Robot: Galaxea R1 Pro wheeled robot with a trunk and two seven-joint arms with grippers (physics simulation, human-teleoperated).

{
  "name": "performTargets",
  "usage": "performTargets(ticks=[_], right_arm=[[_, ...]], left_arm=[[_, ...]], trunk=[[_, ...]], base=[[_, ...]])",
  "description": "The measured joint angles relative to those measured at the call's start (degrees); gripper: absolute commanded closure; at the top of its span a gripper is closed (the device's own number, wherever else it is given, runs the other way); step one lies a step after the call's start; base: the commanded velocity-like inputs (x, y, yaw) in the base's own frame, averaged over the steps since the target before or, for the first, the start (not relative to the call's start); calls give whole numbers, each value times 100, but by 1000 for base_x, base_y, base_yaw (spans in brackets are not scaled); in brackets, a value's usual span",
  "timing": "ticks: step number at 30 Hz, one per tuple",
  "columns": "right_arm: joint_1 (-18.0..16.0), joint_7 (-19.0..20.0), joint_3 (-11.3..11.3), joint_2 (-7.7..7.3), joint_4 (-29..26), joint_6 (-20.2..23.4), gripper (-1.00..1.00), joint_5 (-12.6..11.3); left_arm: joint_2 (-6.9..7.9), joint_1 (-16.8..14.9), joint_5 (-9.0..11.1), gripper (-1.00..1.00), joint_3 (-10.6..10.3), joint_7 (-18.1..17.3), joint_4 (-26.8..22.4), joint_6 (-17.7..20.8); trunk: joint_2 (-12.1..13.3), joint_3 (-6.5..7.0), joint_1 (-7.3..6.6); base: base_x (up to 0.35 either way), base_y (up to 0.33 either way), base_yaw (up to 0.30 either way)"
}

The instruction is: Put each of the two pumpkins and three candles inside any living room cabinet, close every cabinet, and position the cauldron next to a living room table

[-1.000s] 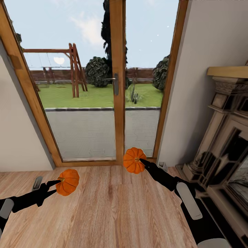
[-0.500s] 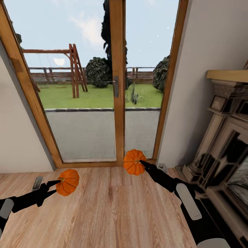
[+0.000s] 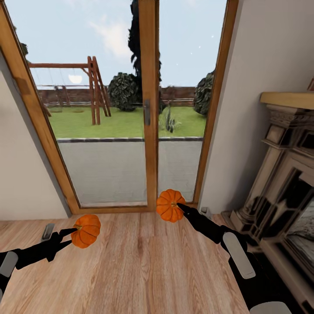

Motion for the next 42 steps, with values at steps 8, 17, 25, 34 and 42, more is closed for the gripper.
performTargets(ticks=[8,17,25,34,42], right_arm=[[-1,-3,9,7,-3,-6,100,2],[-1,-25,10,7,-2,-9,100,3],[-1,-44,10,7,-4,-9,100,2],[-1,-44,10,7,-4,-9,100,2],[-1,-36,2,6,-12,-9,100,2]], left_arm=[[0,-1,-1,100,0,5,0,0],[0,-1,1,100,0,3,0,1],[0,-2,2,100,1,4,0,1],[0,-3,-3,100,0,1,0,3],[16,-3,-2,100,0,-1,0,8]], trunk=[[321,144,-176],[682,305,-373],[1003,449,-549],[1364,610,-747],[1684,754,-923]], base=[[0,0,0],[0,0,0],[0,0,0],[0,0,0],[0,0,0]])
